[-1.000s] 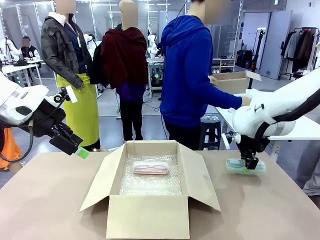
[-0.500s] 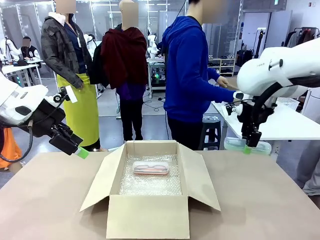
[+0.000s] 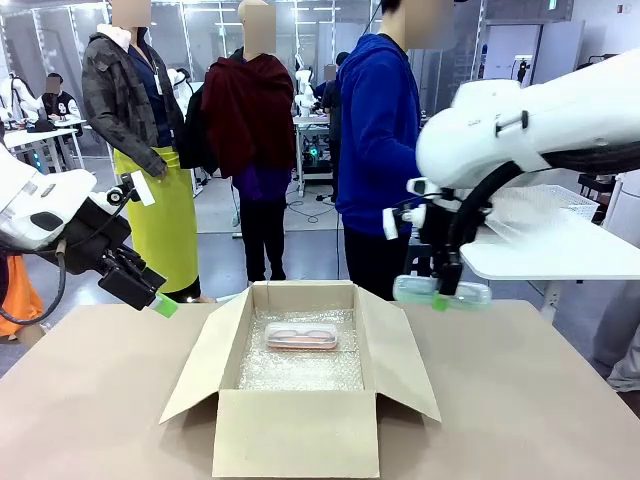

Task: Pack the glasses set securely to prepare it for shipping.
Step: Put the Glasses case from the right side of the table into the Package Box, then position the Package Box on the left side of the table.

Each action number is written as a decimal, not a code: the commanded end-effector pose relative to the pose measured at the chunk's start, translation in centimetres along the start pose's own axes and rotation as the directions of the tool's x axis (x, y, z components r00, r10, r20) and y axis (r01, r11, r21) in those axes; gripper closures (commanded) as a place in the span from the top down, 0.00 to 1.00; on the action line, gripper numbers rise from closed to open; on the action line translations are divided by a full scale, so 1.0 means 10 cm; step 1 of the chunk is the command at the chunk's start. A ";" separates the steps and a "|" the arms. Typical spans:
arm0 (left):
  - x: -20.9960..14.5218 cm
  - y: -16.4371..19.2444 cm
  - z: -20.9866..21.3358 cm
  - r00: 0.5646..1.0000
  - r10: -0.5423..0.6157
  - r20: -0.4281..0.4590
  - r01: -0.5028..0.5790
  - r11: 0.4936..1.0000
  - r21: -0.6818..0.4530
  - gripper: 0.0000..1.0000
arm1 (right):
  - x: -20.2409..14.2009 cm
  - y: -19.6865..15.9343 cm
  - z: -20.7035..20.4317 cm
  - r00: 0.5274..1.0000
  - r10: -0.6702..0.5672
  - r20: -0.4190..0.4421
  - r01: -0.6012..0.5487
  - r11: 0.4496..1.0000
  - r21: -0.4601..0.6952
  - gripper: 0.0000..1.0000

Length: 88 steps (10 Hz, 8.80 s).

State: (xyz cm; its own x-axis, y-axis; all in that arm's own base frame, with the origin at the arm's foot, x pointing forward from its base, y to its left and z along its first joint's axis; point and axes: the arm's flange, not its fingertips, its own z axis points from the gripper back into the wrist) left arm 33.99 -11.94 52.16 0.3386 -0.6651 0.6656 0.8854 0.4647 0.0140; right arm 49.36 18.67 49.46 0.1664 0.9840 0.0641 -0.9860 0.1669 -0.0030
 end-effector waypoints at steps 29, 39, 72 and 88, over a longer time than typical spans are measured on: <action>-0.02 0.02 0.01 1.000 -0.013 0.019 0.013 1.000 -0.017 1.00 | 2.11 0.05 -1.66 0.978 0.208 -0.016 -0.207 0.977 0.059 0.79; -0.02 0.02 0.01 1.000 -0.013 0.019 0.013 1.000 -0.017 1.00 | 2.12 0.04 -1.63 0.981 0.194 -0.003 -0.193 0.980 0.053 1.00; -0.02 0.02 0.01 1.000 -0.013 0.019 0.013 1.000 -0.017 1.00 | -0.72 1.37 0.33 0.720 -0.481 0.500 0.607 0.786 -0.119 1.00; -0.38 1.28 -0.06 0.830 0.555 0.048 -0.531 0.815 -0.233 1.00 | -0.72 1.37 0.33 0.720 -0.481 0.500 0.607 0.786 -0.119 1.00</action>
State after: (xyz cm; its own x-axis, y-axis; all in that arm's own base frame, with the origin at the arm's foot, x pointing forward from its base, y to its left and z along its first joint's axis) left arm 41.88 -4.46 50.61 0.6959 -0.3698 0.6156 0.6874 0.5912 -0.4219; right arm 34.69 13.41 52.27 0.5778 0.6084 0.5441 -0.6810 0.7268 -0.0894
